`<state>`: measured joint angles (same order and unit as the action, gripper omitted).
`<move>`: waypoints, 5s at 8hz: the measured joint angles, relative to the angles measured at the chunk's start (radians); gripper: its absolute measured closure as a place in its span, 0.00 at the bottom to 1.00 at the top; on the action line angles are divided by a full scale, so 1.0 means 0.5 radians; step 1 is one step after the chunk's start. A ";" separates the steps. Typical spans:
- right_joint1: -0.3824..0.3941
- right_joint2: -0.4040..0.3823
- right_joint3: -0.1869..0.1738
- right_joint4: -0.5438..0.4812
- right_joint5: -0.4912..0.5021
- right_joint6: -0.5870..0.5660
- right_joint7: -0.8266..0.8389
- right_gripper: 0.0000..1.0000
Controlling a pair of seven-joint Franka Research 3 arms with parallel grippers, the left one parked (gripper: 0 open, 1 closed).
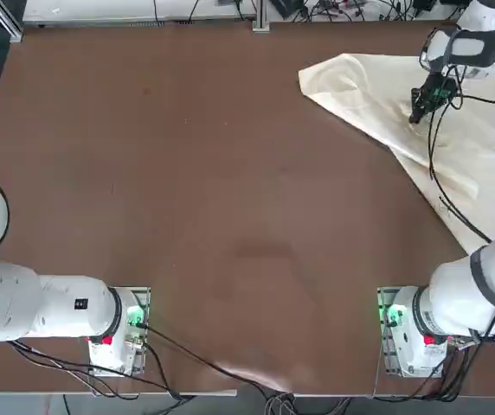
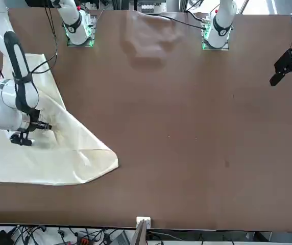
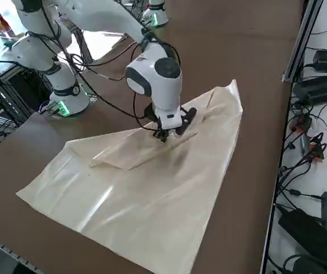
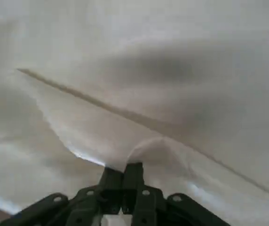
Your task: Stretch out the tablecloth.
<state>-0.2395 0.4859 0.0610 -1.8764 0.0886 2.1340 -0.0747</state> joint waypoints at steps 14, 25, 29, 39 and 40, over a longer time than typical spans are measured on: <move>0.385 -0.080 0.095 -0.068 0.897 -0.603 0.262 0.98; 0.581 -0.082 0.107 -0.414 1.033 -0.619 0.307 0.97; 0.644 -0.116 0.109 -0.546 1.067 -0.620 0.307 0.94; 0.955 -0.113 0.111 -0.669 1.521 -0.491 0.313 0.94; 0.970 -0.108 0.111 -0.669 1.560 -0.477 0.313 0.94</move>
<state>0.2454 0.4321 0.1164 -2.2108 0.8688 1.8957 0.0817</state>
